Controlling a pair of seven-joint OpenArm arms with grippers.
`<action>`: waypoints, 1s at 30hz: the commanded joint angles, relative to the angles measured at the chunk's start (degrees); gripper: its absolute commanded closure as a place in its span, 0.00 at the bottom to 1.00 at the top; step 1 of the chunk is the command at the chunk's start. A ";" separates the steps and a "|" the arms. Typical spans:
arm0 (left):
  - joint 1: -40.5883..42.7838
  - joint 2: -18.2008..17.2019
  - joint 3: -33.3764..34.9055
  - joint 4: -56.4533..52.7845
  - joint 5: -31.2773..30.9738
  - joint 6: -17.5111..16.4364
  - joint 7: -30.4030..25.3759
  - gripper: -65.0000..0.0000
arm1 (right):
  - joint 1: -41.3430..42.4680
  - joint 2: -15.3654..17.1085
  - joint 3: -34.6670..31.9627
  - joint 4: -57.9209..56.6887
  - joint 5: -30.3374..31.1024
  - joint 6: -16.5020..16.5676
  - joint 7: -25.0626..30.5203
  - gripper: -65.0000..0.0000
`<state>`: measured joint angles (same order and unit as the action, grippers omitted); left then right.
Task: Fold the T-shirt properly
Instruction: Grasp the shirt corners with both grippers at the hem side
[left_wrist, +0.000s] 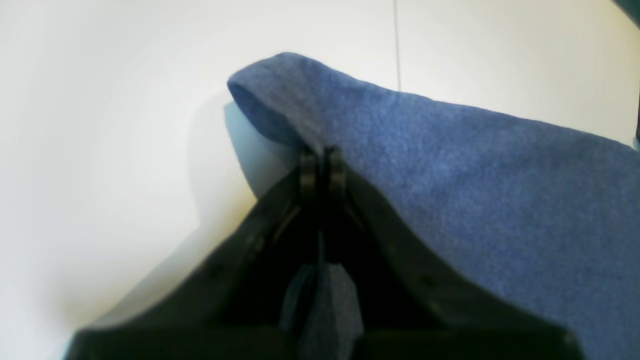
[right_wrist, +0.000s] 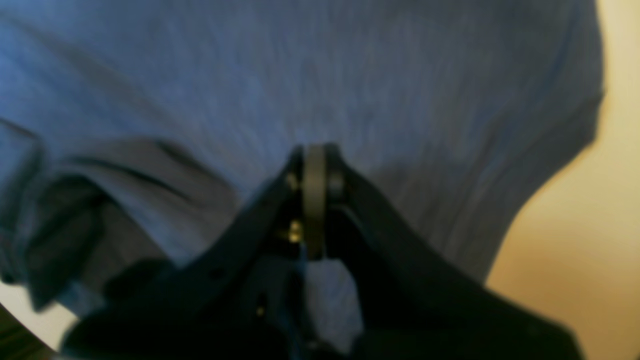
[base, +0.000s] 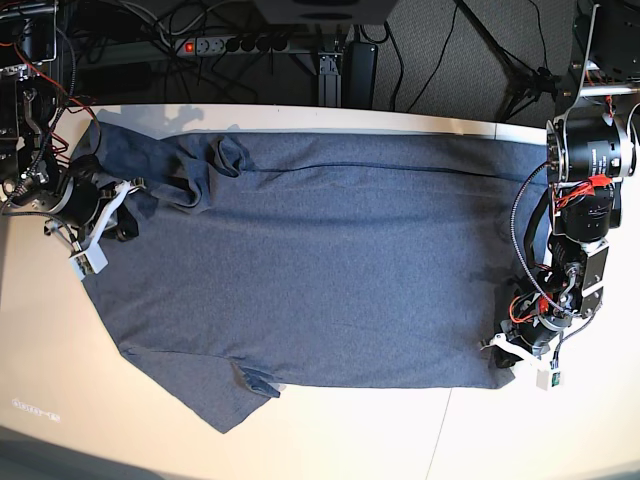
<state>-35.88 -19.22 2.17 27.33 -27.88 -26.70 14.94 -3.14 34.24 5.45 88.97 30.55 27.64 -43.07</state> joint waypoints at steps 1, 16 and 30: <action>-1.88 -0.61 -0.11 0.76 -0.52 -2.32 -1.46 1.00 | 0.94 1.14 1.49 1.90 0.52 -0.66 1.31 1.00; -1.88 -0.61 -0.11 0.76 -0.50 -2.32 0.09 1.00 | 17.44 1.29 7.98 -9.66 -6.78 -0.76 5.86 1.00; -1.60 -0.66 -0.11 0.76 -0.52 -2.32 1.81 1.00 | 41.55 0.79 7.98 -55.67 -3.34 -0.94 12.74 0.57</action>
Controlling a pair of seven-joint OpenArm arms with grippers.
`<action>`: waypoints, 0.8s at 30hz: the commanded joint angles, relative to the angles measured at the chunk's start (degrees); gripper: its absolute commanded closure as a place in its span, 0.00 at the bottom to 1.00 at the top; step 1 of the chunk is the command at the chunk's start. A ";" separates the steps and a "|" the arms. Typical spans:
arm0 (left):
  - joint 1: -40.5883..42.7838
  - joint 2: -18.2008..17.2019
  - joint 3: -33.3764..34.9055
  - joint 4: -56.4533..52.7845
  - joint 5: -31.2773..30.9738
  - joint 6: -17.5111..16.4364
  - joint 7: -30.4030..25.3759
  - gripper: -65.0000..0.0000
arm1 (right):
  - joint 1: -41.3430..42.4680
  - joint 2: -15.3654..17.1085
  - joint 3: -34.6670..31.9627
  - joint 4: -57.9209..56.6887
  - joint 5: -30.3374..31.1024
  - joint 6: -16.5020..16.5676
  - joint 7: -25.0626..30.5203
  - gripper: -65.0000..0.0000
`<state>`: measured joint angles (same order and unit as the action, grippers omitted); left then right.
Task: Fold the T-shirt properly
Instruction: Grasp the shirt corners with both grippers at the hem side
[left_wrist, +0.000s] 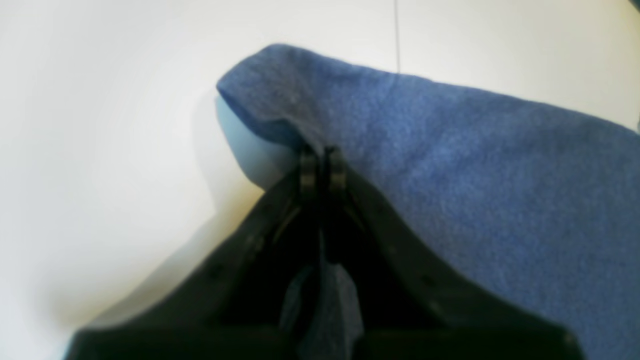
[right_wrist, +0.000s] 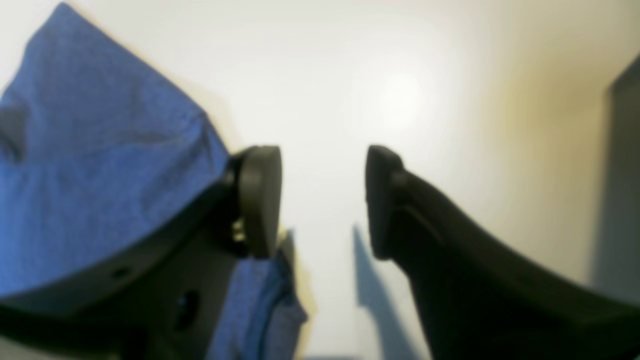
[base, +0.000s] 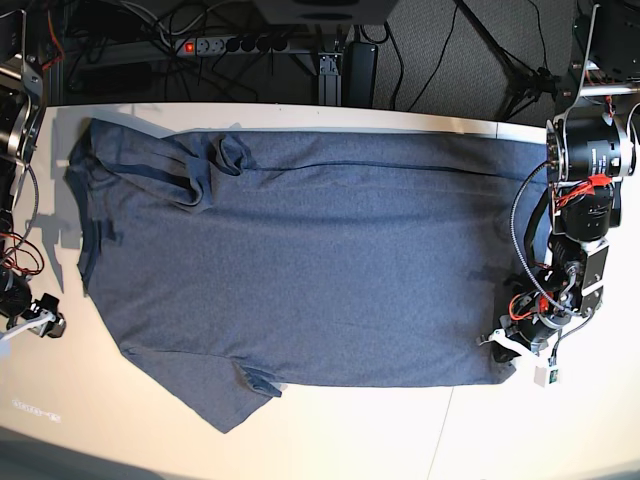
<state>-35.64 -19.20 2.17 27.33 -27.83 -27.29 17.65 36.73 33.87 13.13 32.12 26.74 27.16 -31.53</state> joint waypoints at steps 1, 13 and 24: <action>-1.77 -0.68 -0.11 0.76 -0.57 -1.73 -0.90 1.00 | 2.56 1.07 0.31 -1.79 1.64 -0.44 1.20 0.57; -1.49 -0.79 -0.11 0.76 -0.57 -1.73 -0.83 1.00 | 4.46 -3.67 0.31 -12.98 3.26 -0.17 2.43 0.57; -1.46 -0.81 -0.11 0.76 -0.55 -1.73 -0.68 1.00 | 6.62 -12.39 0.31 -12.96 -8.02 -0.24 10.73 0.57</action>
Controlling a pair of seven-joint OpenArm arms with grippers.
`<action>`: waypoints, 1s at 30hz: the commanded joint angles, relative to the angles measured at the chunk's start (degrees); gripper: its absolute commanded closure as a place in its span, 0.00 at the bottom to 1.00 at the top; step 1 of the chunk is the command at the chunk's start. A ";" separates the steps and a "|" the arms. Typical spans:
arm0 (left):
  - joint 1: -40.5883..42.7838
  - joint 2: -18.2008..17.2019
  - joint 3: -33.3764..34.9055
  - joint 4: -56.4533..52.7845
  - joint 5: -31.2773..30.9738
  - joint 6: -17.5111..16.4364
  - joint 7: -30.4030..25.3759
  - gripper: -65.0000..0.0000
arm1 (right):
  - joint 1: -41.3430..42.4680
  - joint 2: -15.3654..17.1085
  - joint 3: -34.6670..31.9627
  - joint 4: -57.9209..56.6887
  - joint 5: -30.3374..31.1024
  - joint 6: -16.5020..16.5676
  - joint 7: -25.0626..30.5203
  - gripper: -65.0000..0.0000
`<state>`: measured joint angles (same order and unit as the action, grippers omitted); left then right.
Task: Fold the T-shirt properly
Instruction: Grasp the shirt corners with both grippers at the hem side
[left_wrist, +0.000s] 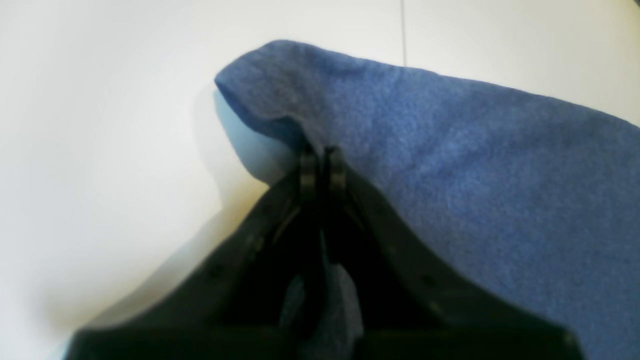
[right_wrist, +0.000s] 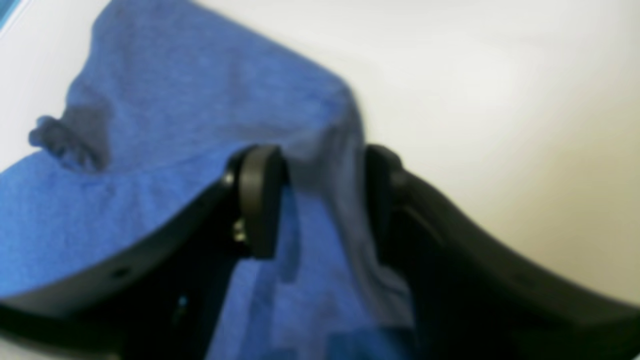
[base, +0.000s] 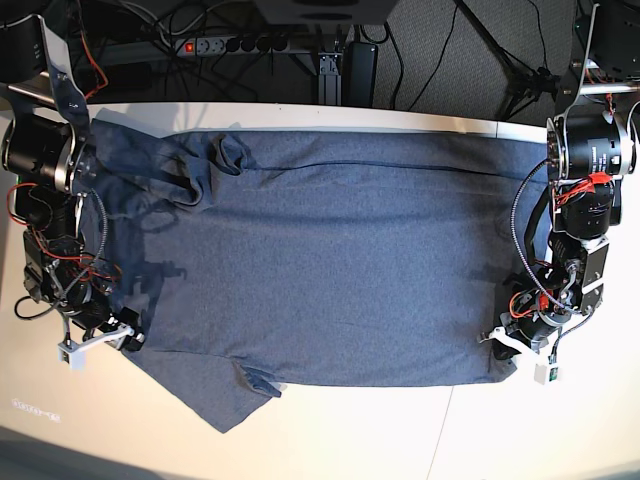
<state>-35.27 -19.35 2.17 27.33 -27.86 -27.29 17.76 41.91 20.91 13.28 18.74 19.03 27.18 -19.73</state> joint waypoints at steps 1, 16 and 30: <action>-1.84 -0.68 -0.11 0.76 -0.52 -1.75 -0.79 1.00 | 1.55 0.20 0.15 0.42 -1.33 -0.31 -0.24 0.57; -1.79 -0.70 -0.11 0.76 -0.55 -1.90 -0.76 1.00 | 1.53 2.23 0.13 0.42 -16.94 -0.44 8.00 0.57; -1.81 -0.68 -0.11 0.76 -0.52 -1.90 -0.76 1.00 | 1.38 -0.13 0.11 0.42 -17.77 -0.39 8.39 0.57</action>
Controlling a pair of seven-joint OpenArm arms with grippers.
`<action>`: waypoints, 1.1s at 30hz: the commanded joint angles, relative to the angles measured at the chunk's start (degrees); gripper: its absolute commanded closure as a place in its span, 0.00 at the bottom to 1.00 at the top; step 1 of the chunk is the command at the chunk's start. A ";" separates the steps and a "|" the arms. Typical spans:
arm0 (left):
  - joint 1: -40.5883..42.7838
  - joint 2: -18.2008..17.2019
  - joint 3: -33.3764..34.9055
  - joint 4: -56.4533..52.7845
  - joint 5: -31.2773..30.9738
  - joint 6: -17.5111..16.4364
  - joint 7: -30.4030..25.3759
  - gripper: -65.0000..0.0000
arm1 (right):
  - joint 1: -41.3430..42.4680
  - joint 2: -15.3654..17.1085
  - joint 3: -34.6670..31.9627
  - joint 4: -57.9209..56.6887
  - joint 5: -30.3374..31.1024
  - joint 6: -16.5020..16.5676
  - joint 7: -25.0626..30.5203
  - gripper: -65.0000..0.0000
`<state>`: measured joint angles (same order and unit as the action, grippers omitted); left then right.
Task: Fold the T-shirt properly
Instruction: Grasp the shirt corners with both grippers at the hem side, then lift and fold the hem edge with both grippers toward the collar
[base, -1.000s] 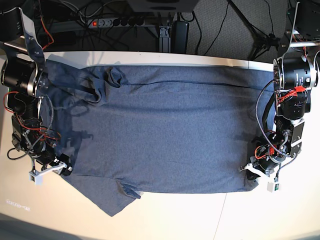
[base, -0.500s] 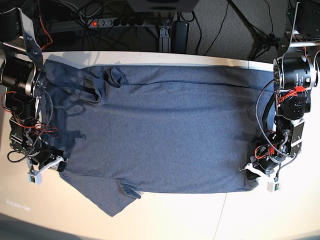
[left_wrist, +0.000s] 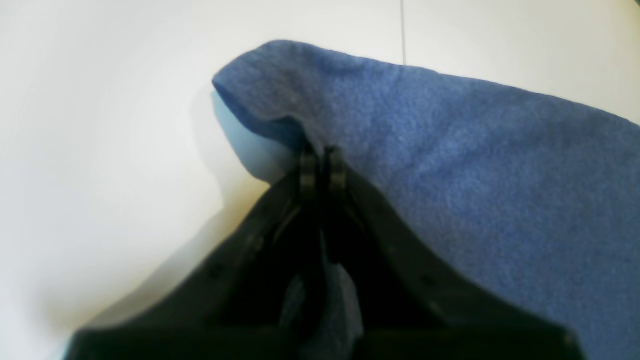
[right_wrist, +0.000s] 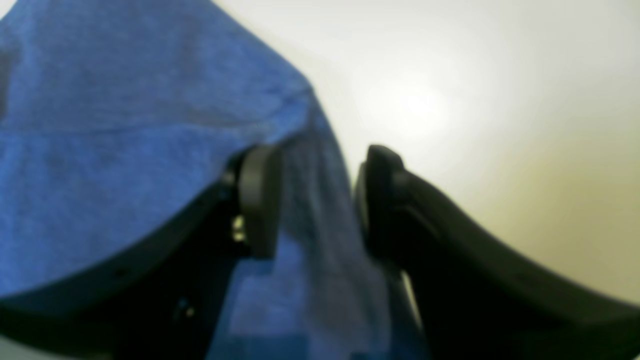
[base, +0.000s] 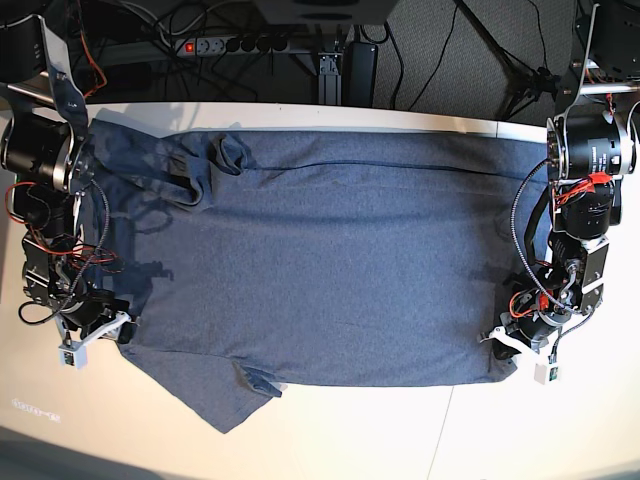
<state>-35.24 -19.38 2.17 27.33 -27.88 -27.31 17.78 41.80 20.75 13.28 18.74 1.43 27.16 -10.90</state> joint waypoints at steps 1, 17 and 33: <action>-1.84 -0.63 -0.11 0.76 -0.52 -1.88 -0.79 1.00 | 1.51 -0.55 0.11 0.42 -0.17 -0.37 -0.39 0.57; -1.86 -0.66 -0.09 0.76 0.74 -1.86 -0.63 1.00 | 1.49 -2.47 0.11 0.42 -2.73 -0.37 2.14 0.68; -1.95 -1.75 -0.11 0.76 0.74 -2.60 -0.85 1.00 | 1.49 -1.40 0.11 1.53 -5.38 -0.26 6.47 1.00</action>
<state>-35.27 -20.45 2.17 27.33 -26.61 -27.59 17.80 41.54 18.44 13.28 19.25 -4.34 27.20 -5.21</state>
